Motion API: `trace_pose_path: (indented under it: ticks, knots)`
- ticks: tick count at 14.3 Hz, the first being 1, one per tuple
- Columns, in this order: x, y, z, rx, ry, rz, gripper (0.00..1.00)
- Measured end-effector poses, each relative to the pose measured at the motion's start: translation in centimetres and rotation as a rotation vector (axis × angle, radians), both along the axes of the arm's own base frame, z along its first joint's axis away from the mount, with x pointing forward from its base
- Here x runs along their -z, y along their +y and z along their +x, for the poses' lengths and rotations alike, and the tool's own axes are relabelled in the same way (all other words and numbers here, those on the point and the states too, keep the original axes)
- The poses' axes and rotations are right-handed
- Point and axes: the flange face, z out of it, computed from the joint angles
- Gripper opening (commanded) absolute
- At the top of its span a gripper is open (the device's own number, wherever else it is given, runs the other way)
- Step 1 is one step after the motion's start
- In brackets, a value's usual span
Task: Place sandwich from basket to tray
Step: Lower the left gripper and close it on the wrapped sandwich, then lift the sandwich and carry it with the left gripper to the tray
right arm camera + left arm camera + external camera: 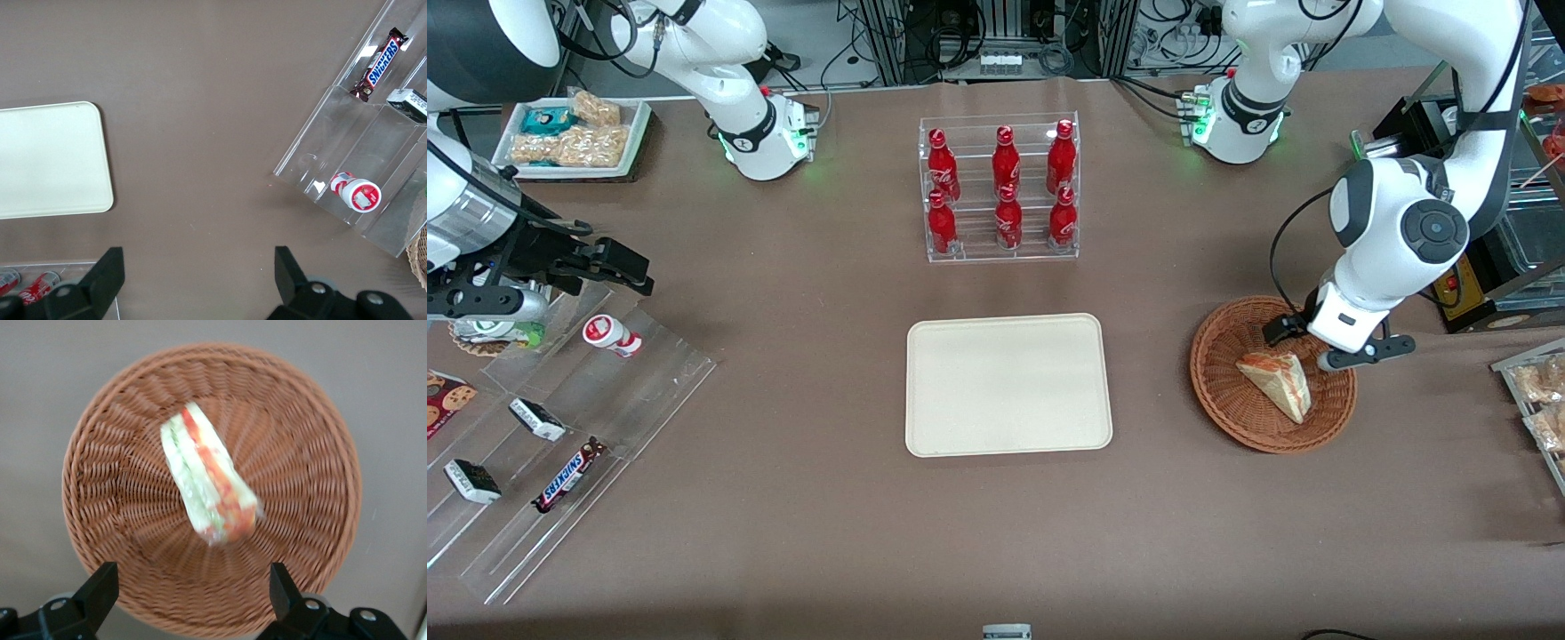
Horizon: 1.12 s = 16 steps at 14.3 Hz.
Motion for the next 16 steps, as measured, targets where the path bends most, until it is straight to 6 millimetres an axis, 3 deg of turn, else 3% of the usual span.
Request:
trace_pose_path:
  ticks: [2, 5, 6, 8, 9, 13, 16]
  knots:
    - [0.7, -0.1, 0.6, -0.2, -0.03, -0.014, 1.0]
    - [3.4, -0.1, 1.4, -0.327, -0.017, -0.021, 0.98]
    - [4.3, 0.2, 1.6, -0.342, -0.017, -0.024, 0.8]
    - [5.9, 0.9, 2.0, -0.362, -0.016, -0.028, 0.18]
    - [6.5, 1.1, 2.0, -0.371, -0.014, -0.029, 0.09]
    - [6.0, 1.0, 2.7, -0.401, -0.024, -0.033, 0.02]
    - [2.7, -1.3, 4.5, -0.361, 0.045, -0.013, 0.02]
